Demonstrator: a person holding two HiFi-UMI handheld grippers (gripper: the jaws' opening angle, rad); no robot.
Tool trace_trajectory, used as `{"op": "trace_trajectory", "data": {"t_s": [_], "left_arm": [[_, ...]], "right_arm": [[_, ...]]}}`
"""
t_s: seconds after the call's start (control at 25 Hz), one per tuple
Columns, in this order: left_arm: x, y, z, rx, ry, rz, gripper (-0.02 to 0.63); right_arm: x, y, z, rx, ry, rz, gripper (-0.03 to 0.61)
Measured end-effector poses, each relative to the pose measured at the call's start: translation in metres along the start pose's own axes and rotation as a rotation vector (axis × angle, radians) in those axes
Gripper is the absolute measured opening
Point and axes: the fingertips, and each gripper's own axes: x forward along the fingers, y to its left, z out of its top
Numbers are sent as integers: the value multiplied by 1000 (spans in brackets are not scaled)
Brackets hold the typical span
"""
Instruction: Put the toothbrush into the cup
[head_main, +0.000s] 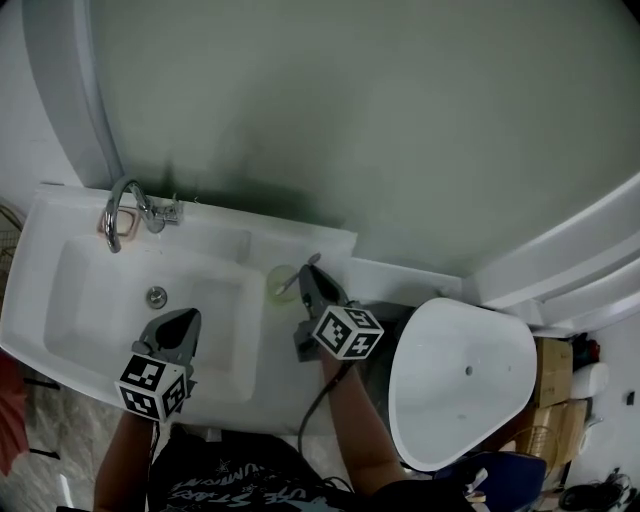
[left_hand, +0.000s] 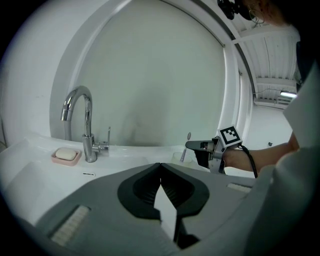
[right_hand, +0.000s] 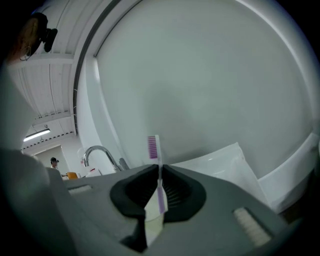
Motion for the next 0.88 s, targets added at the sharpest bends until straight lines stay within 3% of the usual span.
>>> {"op": "trace_trajectory", "data": {"t_s": [0.4,0.48,0.88], "left_arm": [[-2,3,-7,-14,13,36,10],[-2,2,-7,-14,13,38,10],[-13,7,-1,16,3,36,9]], "right_arm": [[6,-7,-13,1,36,5,38],[6,-8,-15,2,49,6,84],[-9,-2,-17,9,61,-4,171]]}}
